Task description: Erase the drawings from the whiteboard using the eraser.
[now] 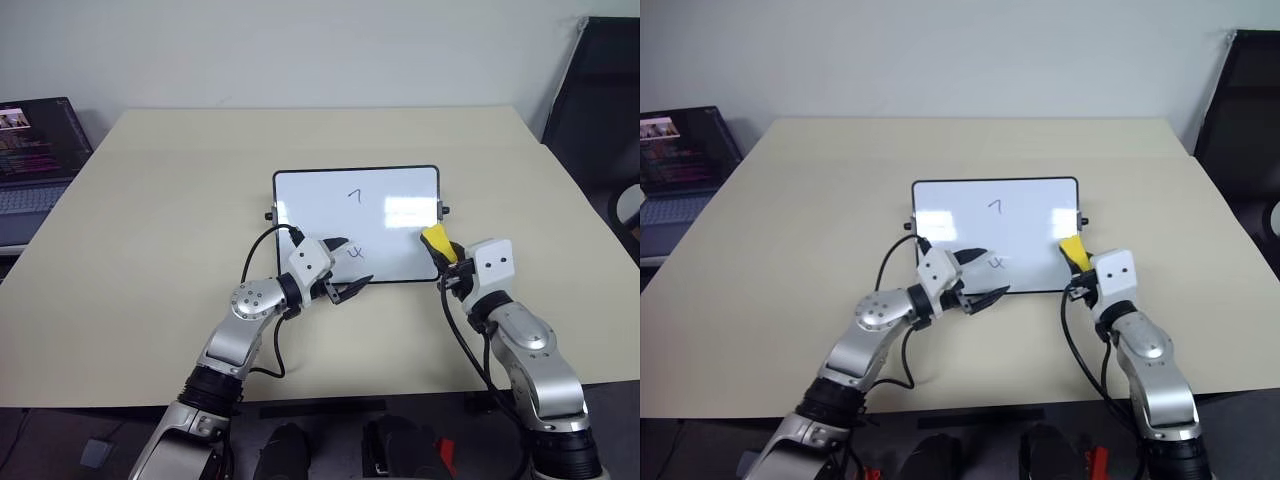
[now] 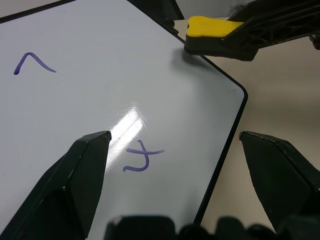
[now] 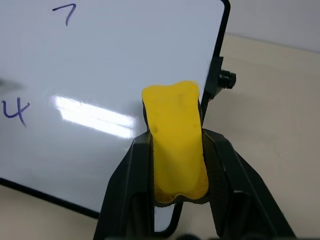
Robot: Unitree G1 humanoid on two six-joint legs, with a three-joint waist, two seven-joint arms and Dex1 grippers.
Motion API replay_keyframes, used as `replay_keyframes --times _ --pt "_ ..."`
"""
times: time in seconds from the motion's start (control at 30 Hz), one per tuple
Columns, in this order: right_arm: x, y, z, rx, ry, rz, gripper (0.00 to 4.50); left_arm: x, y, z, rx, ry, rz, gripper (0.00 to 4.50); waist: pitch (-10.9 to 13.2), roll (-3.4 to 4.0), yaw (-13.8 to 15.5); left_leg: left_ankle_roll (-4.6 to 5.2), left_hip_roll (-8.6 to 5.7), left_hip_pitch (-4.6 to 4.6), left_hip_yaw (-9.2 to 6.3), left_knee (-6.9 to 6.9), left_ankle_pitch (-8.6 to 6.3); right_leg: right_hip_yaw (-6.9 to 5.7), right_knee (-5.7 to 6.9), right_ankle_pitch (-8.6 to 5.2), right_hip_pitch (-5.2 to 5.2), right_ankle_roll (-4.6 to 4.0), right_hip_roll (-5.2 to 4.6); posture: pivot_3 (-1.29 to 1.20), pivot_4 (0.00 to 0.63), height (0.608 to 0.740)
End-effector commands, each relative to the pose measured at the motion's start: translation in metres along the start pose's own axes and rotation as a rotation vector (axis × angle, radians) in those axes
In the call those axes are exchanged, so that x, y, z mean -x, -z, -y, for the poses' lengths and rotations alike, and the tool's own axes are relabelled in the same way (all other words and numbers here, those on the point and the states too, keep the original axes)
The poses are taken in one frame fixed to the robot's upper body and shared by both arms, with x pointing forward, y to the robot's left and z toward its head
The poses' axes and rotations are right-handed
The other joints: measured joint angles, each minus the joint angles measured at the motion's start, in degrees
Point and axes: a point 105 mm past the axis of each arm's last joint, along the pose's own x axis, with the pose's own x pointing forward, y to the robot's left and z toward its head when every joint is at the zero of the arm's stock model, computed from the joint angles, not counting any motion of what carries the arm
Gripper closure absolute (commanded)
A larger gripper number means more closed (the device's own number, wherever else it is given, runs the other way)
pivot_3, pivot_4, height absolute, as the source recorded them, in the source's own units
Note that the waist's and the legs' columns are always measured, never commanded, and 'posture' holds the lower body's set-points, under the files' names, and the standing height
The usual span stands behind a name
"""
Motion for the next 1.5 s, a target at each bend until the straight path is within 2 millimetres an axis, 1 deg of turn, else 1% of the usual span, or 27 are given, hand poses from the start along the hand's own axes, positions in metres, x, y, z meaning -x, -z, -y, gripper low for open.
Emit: replay_keyframes --times 0.03,0.07,0.1,0.17,0.23,0.47,0.6,0.77,0.83,0.93,0.97,1.07,1.17,1.23,1.3,1.43,1.5 --pt "-0.002 -0.005 -0.002 0.029 -0.011 0.019 3.49 0.002 -0.014 -0.008 -0.037 -0.026 0.050 0.00 0.0 0.00 0.0 0.00 0.00 0.00 0.00 0.01 0.00 0.00 0.01 0.00 0.00 0.00 0.00 0.00 0.150 0.740" --pt "-0.002 -0.001 -0.001 0.036 -0.011 -0.005 3.49 0.003 -0.014 -0.008 -0.038 -0.028 0.050 0.00 0.0 0.00 0.0 0.00 0.00 0.01 0.01 0.01 0.00 0.01 0.03 0.00 0.00 0.00 0.00 0.00 0.150 0.740" --pt "0.001 0.010 0.000 0.048 -0.015 -0.062 3.49 0.003 -0.014 -0.008 -0.039 -0.029 0.050 0.00 0.0 0.00 0.0 0.00 0.00 0.01 0.00 0.02 0.00 0.00 0.04 0.00 0.00 0.00 0.00 0.00 0.150 0.740" --pt "0.005 0.025 0.006 0.052 -0.003 -0.136 3.49 0.003 -0.015 -0.008 -0.040 -0.031 0.051 0.00 0.0 0.00 0.0 0.00 0.00 0.02 0.00 0.02 0.00 0.00 0.04 0.00 0.00 0.00 0.00 0.00 0.150 0.740" --pt "0.008 0.030 0.009 0.057 -0.001 -0.157 3.49 0.002 -0.015 -0.006 -0.040 -0.032 0.054 0.00 0.0 0.00 0.0 0.00 0.00 0.04 0.00 0.04 0.00 0.00 0.04 0.00 0.02 0.00 0.00 0.00 0.150 0.740" --pt "0.021 0.030 0.009 0.043 -0.010 -0.179 3.49 0.002 -0.014 -0.004 -0.036 -0.032 0.057 0.00 0.0 0.00 0.0 0.00 0.02 0.10 0.01 0.11 0.01 0.01 0.08 0.03 0.07 0.01 0.00 0.00 0.150 0.740" --pt "0.024 0.028 0.010 0.040 -0.002 -0.178 3.49 0.001 -0.014 -0.005 -0.037 -0.033 0.057 0.00 0.0 -0.01 0.0 0.00 0.01 0.10 0.01 0.10 0.01 0.01 0.07 0.04 0.07 0.01 0.01 0.00 0.150 0.740" --pt "0.021 0.010 0.011 0.028 0.011 -0.082 3.49 0.000 -0.016 -0.008 -0.042 -0.040 0.062 0.00 0.0 -0.01 0.0 0.00 0.00 0.06 0.01 0.08 0.01 0.01 0.04 0.04 0.06 0.01 0.01 0.00 0.150 0.740" --pt "0.018 0.004 0.012 0.060 0.018 -0.057 3.49 -0.001 -0.021 -0.013 -0.064 -0.071 0.084 0.00 0.0 -0.01 0.0 0.00 0.00 0.06 0.01 0.08 0.01 0.01 0.04 0.04 0.05 0.01 0.00 0.00 0.150 0.740" --pt "0.010 -0.007 0.012 0.111 0.013 -0.006 3.49 0.001 -0.030 -0.031 -0.113 -0.161 0.108 0.00 0.0 -0.02 0.0 0.00 0.00 0.06 0.02 0.08 0.00 0.01 0.04 0.04 0.03 0.01 0.01 0.00 0.150 0.740" --pt "0.005 -0.013 0.009 0.124 0.002 0.024 3.49 0.003 -0.031 -0.040 -0.133 -0.212 0.105 0.00 0.0 -0.02 0.0 0.00 0.00 0.06 0.02 0.08 0.01 0.01 0.05 0.04 0.02 0.01 0.01 0.00 0.150 0.740" --pt "-0.013 -0.027 0.000 0.129 -0.019 0.092 3.49 0.009 -0.028 -0.060 -0.164 -0.313 0.072 0.00 0.0 -0.02 -0.2 0.00 0.02 0.09 0.02 0.06 0.01 0.01 0.06 0.04 0.02 0.01 0.05 0.00 0.150 0.740" --pt "-0.029 -0.038 -0.009 0.122 -0.047 0.137 3.49 0.011 -0.023 -0.066 -0.161 -0.339 0.053 0.00 0.0 -0.02 -0.2 0.00 0.05 0.08 0.02 0.00 0.00 0.01 0.03 0.04 0.02 0.01 0.10 0.00 0.150 0.740" --pt "-0.046 -0.050 -0.020 0.120 -0.085 0.181 3.49 0.011 -0.021 -0.065 -0.134 -0.326 0.065 0.00 0.0 -0.01 -0.1 0.00 0.05 0.01 0.02 -0.02 0.00 0.00 0.01 0.05 -0.03 0.00 0.10 0.00 0.150 0.740" --pt "-0.058 -0.057 -0.028 0.133 -0.116 0.208 3.49 0.009 -0.020 -0.064 -0.124 -0.314 0.071 0.00 0.0 -0.01 -0.1 0.00 0.04 -0.05 0.05 0.00 0.00 0.00 0.01 0.05 -0.09 0.00 0.09 0.00 0.150 0.740" --pt "-0.083 -0.059 -0.039 0.169 -0.163 0.224 3.49 0.007 -0.021 -0.064 -0.128 -0.312 0.076 0.00 0.0 -0.02 0.0 0.00 0.03 -0.06 0.06 0.00 0.00 -0.01 0.01 0.05 -0.10 -0.01 0.07 0.00 0.150 0.740" --pt "-0.094 -0.064 -0.042 0.182 -0.176 0.237 3.49 0.006 -0.022 -0.065 -0.133 -0.312 0.076 0.00 0.0 -0.01 0.0 0.00 0.03 -0.06 0.05 0.02 0.00 0.00 0.02 0.06 -0.10 -0.01 0.06 0.00 0.150 0.740"
